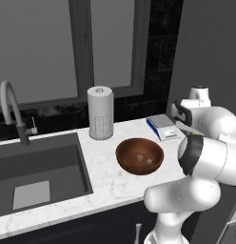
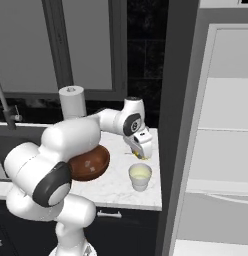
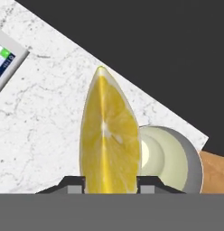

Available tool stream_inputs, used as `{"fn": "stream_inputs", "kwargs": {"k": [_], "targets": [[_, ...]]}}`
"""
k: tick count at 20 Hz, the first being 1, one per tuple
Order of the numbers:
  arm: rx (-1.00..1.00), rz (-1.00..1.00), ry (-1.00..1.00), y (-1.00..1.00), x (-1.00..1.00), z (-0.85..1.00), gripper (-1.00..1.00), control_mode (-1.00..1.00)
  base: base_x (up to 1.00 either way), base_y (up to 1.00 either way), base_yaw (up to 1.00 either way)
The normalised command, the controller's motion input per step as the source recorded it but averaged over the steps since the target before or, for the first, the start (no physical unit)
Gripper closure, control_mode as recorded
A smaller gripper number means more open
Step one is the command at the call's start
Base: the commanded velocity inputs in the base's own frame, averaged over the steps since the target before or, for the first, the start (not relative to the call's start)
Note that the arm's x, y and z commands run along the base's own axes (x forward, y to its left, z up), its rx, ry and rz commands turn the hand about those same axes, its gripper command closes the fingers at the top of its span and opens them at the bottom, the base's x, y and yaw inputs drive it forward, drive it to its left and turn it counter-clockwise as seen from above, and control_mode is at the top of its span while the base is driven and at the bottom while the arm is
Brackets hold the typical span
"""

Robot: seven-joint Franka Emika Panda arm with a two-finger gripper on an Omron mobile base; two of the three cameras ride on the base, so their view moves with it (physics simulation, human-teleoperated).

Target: Grab a lemon wedge from the fridge and one ice cube from the ice bowl, and put them in the glass of lemonade.

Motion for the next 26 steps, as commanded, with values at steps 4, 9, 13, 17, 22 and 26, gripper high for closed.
{"fn": "stream_inputs", "kwargs": {"k": [4, 9, 13, 17, 22, 26], "targets": [[0.06, 0.0, -0.13, -0.01, -0.14, 0.08, 1.0, -1.0, 0.0, 0.0, 0.0], [0.11, 0.02, -0.05, -0.11, 0.0, 0.03, 1.0, -1.0, 0.0, 0.0, 0.0], [0.09, 0.0, -0.07, -0.18, -0.04, 0.0, 1.0, -1.0, 0.0, 0.0, 0.0], [0.05, 0.0, -0.18, -0.03, -0.14, 0.03, 1.0, -1.0, 0.0, 0.0, 0.0], [0.0, 0.0, -0.22, 0.0, -0.16, 0.04, 1.0, -1.0, 0.0, 0.0, 0.0], [0.01, -0.01, -0.11, -0.09, -0.04, -0.3, 1.0, -1.0, 0.0, 0.0, 0.0]]}}
